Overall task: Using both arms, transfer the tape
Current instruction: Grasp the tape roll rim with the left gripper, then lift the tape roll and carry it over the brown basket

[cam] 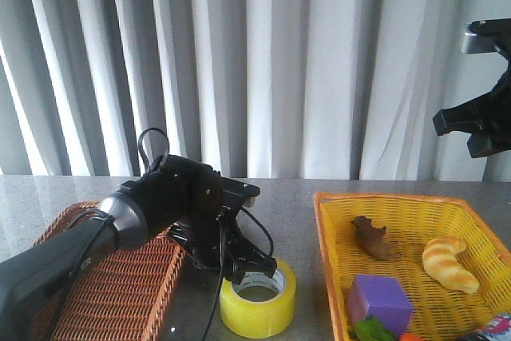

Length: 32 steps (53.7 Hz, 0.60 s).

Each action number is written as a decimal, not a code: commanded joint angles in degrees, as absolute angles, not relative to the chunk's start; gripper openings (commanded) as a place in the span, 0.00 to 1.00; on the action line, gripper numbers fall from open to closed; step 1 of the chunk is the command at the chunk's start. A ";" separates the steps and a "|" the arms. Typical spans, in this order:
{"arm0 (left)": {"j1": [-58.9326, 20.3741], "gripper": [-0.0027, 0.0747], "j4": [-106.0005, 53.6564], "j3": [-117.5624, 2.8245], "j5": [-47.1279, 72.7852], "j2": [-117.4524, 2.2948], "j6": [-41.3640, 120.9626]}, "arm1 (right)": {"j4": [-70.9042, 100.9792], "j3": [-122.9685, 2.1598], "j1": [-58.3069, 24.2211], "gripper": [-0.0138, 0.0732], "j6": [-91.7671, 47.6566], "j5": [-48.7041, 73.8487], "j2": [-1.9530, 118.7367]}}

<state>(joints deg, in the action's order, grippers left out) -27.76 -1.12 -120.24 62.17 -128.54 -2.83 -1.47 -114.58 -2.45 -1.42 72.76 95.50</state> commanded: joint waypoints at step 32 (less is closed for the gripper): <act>-21.28 0.03 3.02 -135.69 66.45 -112.48 -3.98 | -1.79 -115.95 -2.10 0.15 -1.82 70.84 92.69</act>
<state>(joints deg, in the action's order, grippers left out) -24.60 1.18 -133.86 67.31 -118.01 -2.83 -1.47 -114.58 -2.45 -1.42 72.76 95.50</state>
